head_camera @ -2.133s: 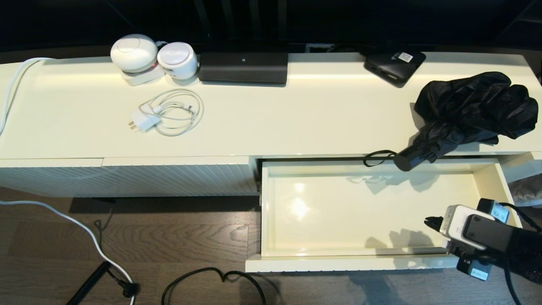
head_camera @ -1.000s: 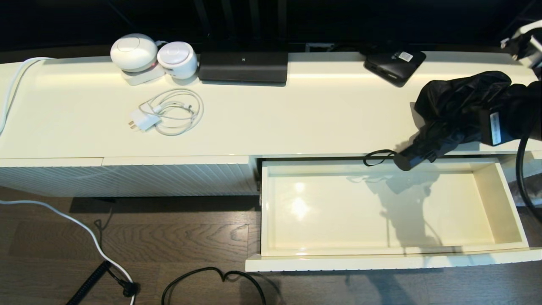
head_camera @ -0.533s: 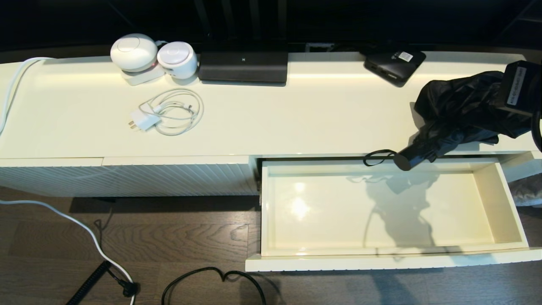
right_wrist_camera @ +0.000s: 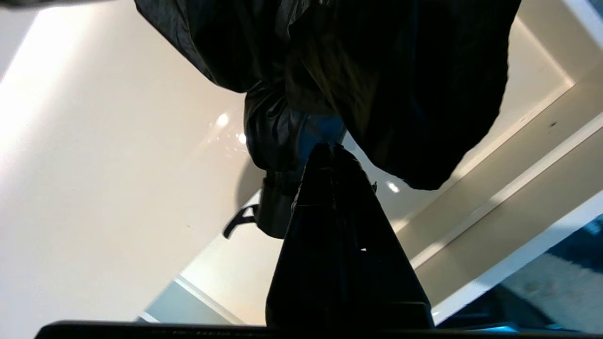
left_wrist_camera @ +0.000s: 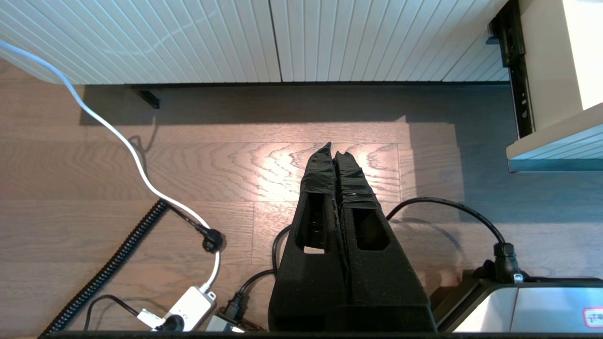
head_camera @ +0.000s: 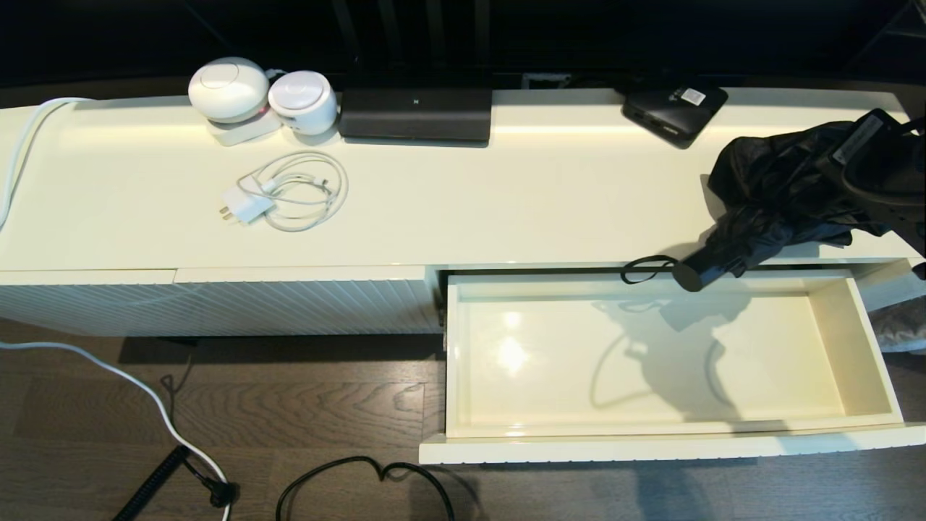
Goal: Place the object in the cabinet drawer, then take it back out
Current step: Put the umbrella in the drawer
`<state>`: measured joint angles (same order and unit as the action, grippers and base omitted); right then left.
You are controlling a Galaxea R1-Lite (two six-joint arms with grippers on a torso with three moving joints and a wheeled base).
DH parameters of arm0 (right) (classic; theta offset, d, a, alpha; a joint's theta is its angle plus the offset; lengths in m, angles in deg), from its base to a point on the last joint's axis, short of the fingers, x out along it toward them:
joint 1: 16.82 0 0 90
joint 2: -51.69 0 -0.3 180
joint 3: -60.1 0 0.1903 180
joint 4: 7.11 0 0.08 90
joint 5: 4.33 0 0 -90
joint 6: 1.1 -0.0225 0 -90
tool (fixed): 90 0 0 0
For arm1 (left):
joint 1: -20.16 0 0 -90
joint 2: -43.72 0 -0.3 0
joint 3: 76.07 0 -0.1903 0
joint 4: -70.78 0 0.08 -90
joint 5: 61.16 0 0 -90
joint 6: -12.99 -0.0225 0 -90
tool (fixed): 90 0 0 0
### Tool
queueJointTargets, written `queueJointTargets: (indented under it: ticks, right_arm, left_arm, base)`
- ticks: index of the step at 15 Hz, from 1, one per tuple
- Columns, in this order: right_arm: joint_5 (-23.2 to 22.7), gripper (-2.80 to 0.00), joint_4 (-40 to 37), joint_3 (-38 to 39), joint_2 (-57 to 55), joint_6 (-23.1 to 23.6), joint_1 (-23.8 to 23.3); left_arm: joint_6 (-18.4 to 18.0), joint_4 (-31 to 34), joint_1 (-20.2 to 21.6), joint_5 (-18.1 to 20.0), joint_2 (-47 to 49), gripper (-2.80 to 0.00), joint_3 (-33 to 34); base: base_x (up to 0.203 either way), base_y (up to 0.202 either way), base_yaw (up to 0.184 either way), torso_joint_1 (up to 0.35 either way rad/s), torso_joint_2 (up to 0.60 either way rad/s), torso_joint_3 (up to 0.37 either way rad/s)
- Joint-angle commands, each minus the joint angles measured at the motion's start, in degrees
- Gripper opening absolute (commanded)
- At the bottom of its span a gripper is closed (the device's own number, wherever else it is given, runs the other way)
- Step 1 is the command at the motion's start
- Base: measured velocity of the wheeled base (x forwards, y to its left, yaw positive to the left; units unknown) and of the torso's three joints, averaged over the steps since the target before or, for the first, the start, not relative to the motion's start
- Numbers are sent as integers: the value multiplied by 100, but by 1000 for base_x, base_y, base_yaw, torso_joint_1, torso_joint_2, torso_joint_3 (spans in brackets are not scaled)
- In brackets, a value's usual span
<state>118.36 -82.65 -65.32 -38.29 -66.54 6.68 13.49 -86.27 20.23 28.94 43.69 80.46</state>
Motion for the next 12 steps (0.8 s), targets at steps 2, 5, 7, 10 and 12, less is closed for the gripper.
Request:
queueJointTargets:
  ticks: [2, 5, 7, 10, 12]
  right_arm:
    - [13, -280, -65, -113, -277, -533, 7]
    - [-36, 0, -65, -221, -381, -941, 66]
    - [-138, 0, -47, -29, -385, -1022, 50]
    - [-163, 0, -2, 74, -548, -1030, -85]
    - [-236, 0, 181, 291, -661, -1032, -294]
  left_arm:
    - [3, -2, 1, -1, -13, -280, 1]
    - [3, -2, 1, -1, -6, -280, 1]
    - [3, -2, 1, -1, -6, -280, 1]
    - [3, -2, 1, -1, -6, -280, 1]
    - [3, -2, 1, -1, -6, -280, 1]
  base:
    - [0, 0, 0, 0, 0, 0]
    - [0, 0, 0, 0, 0, 0]
    - [0, 0, 0, 0, 0, 0]
    - [0, 0, 0, 0, 0, 0]
    - [0, 0, 0, 0, 0, 0]
